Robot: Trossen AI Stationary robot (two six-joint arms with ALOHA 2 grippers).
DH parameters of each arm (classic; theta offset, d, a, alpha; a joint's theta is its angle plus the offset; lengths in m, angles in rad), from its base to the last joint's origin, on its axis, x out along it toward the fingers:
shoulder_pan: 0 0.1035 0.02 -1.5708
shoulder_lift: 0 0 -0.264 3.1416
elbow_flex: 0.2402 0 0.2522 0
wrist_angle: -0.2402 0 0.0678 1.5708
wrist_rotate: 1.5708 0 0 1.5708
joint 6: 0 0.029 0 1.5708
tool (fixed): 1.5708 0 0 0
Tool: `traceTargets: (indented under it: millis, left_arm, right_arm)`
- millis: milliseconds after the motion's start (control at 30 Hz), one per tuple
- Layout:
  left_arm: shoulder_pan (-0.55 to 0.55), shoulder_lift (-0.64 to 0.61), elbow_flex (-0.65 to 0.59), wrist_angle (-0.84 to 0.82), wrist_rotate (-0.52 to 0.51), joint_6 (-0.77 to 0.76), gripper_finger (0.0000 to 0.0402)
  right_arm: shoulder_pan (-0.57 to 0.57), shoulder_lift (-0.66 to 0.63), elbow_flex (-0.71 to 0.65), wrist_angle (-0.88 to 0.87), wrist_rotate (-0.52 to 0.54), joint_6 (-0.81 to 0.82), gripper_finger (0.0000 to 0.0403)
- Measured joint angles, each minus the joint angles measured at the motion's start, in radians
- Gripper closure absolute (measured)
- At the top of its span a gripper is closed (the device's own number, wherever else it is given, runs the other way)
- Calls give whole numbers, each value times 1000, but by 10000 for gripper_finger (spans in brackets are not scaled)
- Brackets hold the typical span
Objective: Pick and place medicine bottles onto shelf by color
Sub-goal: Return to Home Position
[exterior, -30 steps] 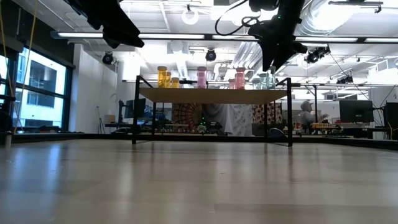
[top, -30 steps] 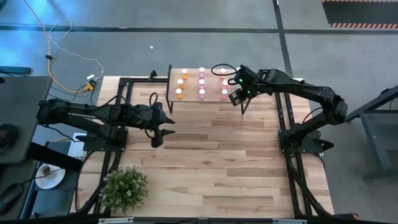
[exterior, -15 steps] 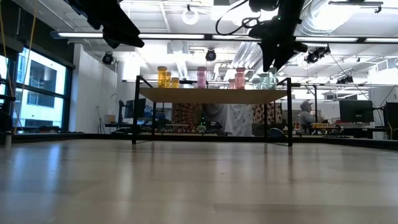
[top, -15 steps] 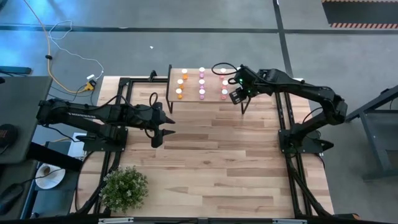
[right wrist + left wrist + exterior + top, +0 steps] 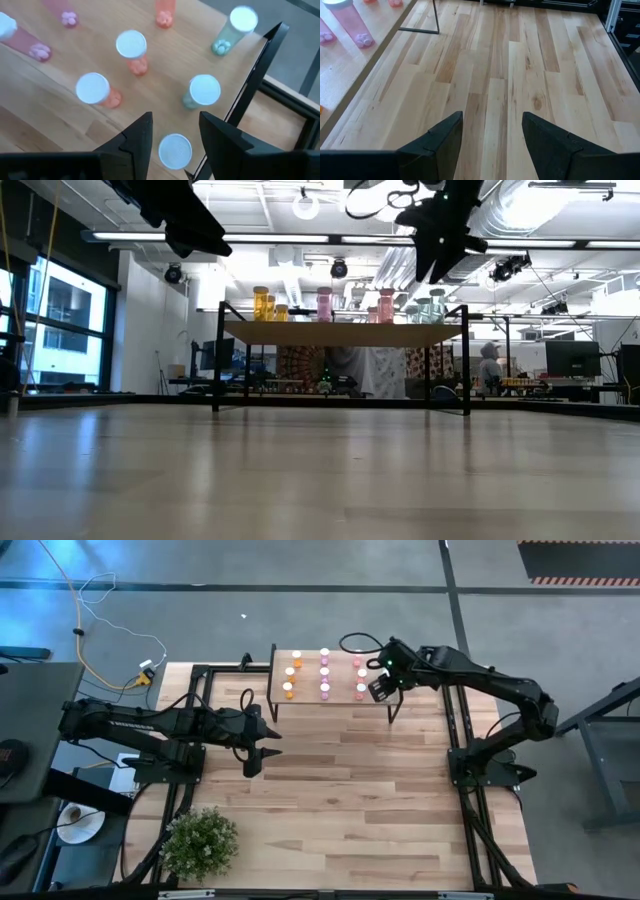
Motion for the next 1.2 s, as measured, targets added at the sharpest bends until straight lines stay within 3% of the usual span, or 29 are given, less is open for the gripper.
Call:
traceTargets:
  millis: [367, 800, 1033, 1200]
  left_arm:
    - [0, 0, 0, 0, 0, 0, 206]
    - [-1, -1, 0, -36, 45, 37, 206]
    - [-51, -56, 0, -76, 56, 42, 206]
    - [-113, -168, -80, 21, 58, 88, 206]
  right_arm:
    - [45, 0, 140, -200, -12, 8, 249]
    - [202, 0, 142, -320, 64, 87, 249]
    - [291, -101, -41, -260, 125, 157, 249]
    - [363, -245, -236, -66, 129, 141, 249]
